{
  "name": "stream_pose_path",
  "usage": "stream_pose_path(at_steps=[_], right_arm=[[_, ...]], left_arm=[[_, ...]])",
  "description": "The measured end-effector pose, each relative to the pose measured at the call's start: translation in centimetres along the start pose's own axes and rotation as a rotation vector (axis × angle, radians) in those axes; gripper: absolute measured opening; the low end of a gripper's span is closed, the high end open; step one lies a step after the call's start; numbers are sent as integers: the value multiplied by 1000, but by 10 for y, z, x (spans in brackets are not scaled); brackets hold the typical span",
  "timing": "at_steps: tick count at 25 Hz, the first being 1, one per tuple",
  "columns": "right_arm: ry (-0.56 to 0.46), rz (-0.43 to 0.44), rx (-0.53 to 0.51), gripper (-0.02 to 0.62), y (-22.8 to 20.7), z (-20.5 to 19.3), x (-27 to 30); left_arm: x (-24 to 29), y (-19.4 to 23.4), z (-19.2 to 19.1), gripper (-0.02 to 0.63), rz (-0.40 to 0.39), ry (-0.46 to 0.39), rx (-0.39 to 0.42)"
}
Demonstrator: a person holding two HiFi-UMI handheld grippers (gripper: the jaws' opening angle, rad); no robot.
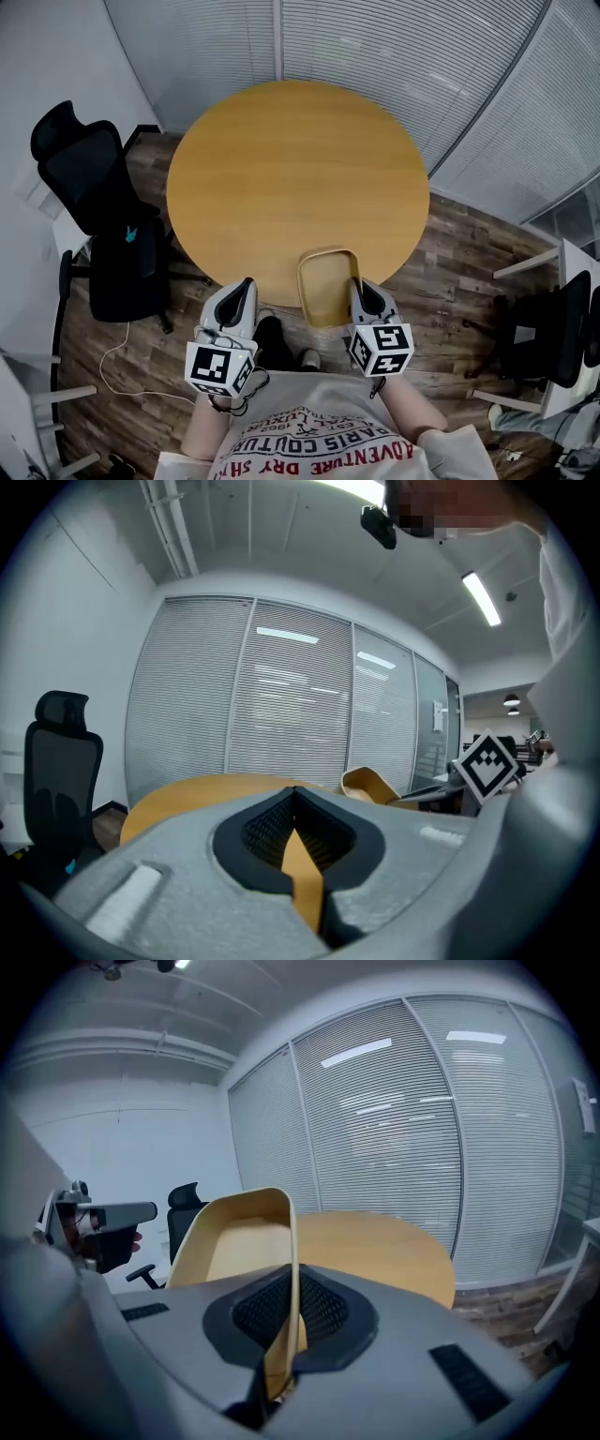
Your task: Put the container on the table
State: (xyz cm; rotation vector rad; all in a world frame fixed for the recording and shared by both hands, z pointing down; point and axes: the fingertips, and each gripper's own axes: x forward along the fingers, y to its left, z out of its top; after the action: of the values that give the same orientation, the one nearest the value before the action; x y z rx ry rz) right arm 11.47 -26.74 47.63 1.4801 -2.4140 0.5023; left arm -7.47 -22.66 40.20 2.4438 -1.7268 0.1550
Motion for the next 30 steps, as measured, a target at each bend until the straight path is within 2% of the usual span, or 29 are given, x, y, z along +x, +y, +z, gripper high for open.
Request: stream_pose_path(at_steps=[11, 15, 22, 30], right_arm=[[-7, -108, 27, 14, -3, 54, 117], [19, -136, 38, 14, 3, 59, 161], [90, -180, 40, 14, 2, 45, 225], [235, -216, 86, 14, -11, -7, 275]], left_arm=[[119, 95, 26, -3, -137, 8, 41], [149, 125, 30, -3, -179, 12, 41], [191, 163, 10, -3, -222, 44, 13], [231, 182, -29, -3, -254, 116, -11]])
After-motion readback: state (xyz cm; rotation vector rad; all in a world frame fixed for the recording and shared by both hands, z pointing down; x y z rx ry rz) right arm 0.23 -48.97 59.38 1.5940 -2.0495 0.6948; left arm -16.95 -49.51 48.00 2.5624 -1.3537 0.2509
